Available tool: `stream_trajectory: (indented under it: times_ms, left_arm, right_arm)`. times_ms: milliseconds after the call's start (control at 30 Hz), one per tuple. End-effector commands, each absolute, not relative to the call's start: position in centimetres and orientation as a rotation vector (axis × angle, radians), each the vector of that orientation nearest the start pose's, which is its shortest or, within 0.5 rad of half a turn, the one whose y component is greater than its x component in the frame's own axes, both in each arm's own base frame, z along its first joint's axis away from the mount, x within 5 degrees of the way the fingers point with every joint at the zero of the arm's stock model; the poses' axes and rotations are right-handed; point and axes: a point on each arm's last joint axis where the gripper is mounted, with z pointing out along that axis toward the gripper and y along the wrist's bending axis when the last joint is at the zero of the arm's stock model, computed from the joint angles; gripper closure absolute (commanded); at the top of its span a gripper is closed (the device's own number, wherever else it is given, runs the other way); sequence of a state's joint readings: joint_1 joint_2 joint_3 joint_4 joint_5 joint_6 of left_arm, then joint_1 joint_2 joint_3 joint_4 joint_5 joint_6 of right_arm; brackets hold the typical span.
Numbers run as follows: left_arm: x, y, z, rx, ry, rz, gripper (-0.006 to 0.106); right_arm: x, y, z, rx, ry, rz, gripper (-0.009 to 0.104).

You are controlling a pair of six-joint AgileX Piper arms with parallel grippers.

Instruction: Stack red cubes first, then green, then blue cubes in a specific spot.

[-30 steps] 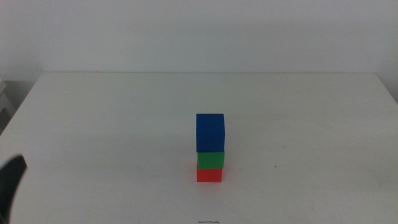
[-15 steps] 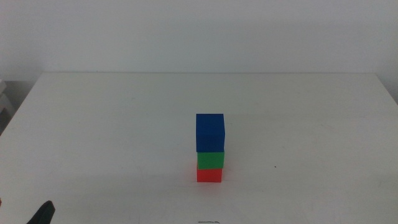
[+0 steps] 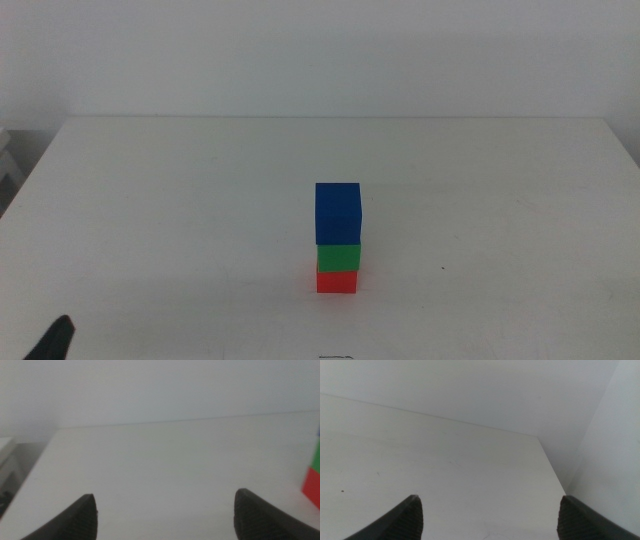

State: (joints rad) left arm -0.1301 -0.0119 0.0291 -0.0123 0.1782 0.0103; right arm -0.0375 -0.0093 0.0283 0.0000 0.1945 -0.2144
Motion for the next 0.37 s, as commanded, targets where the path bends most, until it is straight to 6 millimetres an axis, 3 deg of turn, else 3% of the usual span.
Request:
stream_trajectory:
  times_ms: [0, 333]
  left_arm:
    - [5.47, -0.53, 19.75, 0.064, 1.571, -0.086, 0.007]
    - [5.49, -0.28, 19.75, 0.027, 1.572, -0.050, 0.007]
  right_arm:
    - [5.43, -0.25, 20.06, -0.151, 1.577, -0.219, 0.011]
    - [5.43, -0.25, 20.06, -0.151, 1.577, -0.219, 0.011]
